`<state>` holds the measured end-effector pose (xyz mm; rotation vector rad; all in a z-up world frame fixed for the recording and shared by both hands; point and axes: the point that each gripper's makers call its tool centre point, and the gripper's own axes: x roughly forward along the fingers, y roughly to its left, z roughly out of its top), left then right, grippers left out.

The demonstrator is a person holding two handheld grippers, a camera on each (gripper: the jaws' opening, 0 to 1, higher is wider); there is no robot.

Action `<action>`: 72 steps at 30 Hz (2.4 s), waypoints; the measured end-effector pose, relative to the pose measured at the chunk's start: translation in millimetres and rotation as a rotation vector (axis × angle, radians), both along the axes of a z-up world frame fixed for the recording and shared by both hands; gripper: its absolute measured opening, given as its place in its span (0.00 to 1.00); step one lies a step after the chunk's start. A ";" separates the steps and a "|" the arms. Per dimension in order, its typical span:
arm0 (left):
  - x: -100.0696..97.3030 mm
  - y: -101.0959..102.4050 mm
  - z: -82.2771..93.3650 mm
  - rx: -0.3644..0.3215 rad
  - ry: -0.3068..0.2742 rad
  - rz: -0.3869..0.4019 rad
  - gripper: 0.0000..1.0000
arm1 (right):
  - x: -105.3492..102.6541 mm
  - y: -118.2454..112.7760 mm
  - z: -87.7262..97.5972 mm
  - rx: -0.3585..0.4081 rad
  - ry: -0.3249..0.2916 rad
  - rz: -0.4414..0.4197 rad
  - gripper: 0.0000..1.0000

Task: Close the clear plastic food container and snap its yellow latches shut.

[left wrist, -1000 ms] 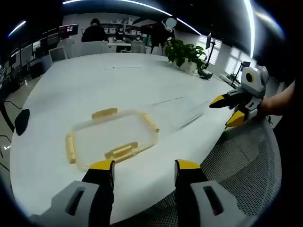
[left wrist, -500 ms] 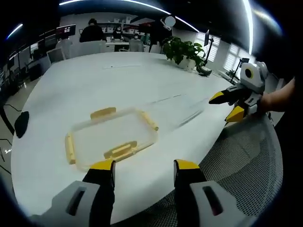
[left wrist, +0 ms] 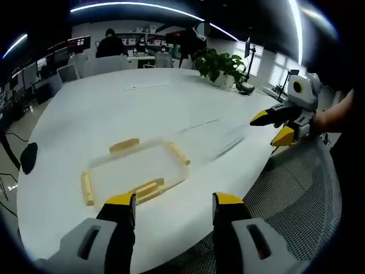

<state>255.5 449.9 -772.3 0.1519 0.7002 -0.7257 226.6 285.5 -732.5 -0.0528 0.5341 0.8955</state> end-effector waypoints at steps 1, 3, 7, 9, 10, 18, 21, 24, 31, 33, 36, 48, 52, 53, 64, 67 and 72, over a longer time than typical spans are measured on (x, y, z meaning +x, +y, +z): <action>0.0 -1.2 1.4 -0.006 -0.011 -0.010 0.54 | -0.4 0.6 -0.2 0.010 0.011 0.001 0.45; 0.3 -3.6 4.2 -0.033 -0.005 -0.011 0.55 | 0.4 0.0 -0.4 0.009 0.014 -0.002 0.46; 1.6 -8.0 11.0 -0.086 -0.009 -0.017 0.61 | 4.1 0.7 4.0 0.045 0.019 -0.013 0.48; 4.0 -14.2 19.2 -0.134 -0.035 -0.021 0.67 | 4.7 1.1 3.3 0.041 0.021 -0.015 0.48; 2.8 -15.4 19.8 -0.131 -0.033 -0.030 0.67 | 7.1 -0.7 3.5 0.028 0.008 -0.021 0.48; 5.2 -14.3 25.0 -0.159 -0.032 -0.032 0.65 | 31.9 0.2 18.9 0.083 -0.076 -0.072 0.48; 8.0 -13.5 27.4 -0.074 -0.099 -0.084 0.62 | 40.2 5.3 20.2 0.091 -0.075 -0.091 0.48; 8.7 -20.2 31.9 -0.106 -0.100 -0.097 0.63 | 44.4 11.2 25.0 0.090 -0.100 -0.089 0.49; 14.7 -15.4 34.7 -0.128 -0.105 -0.097 0.63 | 51.7 24.8 33.1 0.142 -0.112 -0.122 0.56; 16.4 -13.0 35.0 -0.145 -0.097 -0.087 0.63 | 51.7 31.0 32.3 0.141 -0.106 -0.114 0.56; 19.6 -10.0 36.1 -0.148 -0.099 -0.083 0.63 | 53.5 38.2 32.2 0.139 -0.105 -0.103 0.56; 31.5 3.7 32.5 -0.119 -0.089 -0.135 0.60 | 62.1 53.1 27.9 0.132 -0.082 -0.116 0.55; 37.6 11.7 26.1 -0.085 -0.085 -0.161 0.60 | 66.8 61.6 23.8 0.124 -0.076 -0.122 0.55; 39.1 13.3 24.8 -0.075 -0.086 -0.170 0.60 | 67.7 63.2 22.7 0.124 -0.069 -0.124 0.55; 47.9 21.1 21.9 -0.066 -0.079 -0.222 0.58 | 79.3 75.2 14.7 0.090 -0.077 -0.122 0.54; 49.9 27.5 19.6 -0.059 -0.073 -0.234 0.58 | 78.9 80.6 11.7 0.062 -0.084 -0.100 0.54; 55.9 38.9 15.9 -0.048 -0.053 -0.257 0.58 | 82.3 92.4 6.8 0.036 -0.084 -0.073 0.54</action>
